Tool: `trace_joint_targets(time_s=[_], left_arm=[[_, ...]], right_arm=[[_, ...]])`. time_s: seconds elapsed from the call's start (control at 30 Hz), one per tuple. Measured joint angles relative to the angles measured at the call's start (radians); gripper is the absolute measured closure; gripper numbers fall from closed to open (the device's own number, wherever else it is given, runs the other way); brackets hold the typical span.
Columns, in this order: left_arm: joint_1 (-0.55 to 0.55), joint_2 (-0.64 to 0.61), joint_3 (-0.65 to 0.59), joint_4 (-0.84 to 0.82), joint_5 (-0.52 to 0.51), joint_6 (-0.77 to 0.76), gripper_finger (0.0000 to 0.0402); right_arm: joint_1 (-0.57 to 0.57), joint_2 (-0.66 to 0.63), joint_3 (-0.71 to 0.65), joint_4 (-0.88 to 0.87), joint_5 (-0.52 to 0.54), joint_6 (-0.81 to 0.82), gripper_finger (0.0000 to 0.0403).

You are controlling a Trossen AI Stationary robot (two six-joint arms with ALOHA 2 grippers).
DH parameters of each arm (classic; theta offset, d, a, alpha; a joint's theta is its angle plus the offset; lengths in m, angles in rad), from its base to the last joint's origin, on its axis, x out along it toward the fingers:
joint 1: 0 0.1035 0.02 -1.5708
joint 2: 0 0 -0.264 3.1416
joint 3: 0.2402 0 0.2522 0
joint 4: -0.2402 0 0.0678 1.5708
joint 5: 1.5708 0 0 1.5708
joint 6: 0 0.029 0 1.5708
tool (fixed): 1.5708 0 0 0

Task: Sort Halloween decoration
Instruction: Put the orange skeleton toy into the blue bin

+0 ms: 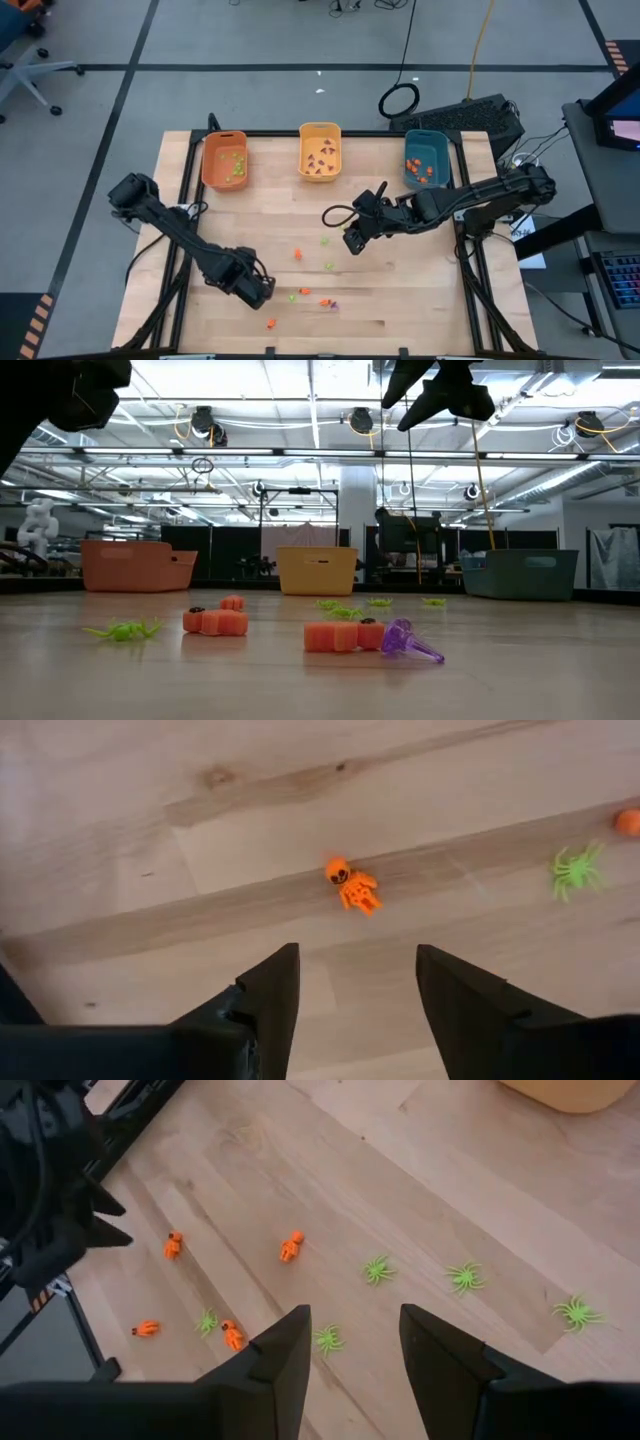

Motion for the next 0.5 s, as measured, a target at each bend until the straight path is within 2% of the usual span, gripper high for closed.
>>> trace_joint_targets(time_s=[0.23, 0.5], left_arm=[[0.000, 0.060, 0.000, 0.093, -0.001, 0.001, 0.0203], [-0.008, 0.110, 0.000, 0.094, -0.018, 0.002, 0.0203]], right_arm=[[0.025, 0.016, 0.000, 0.013, -0.002, 0.000, 0.0261], [0.061, 0.044, 0.000, 0.040, -0.003, 0.001, 0.0261]])
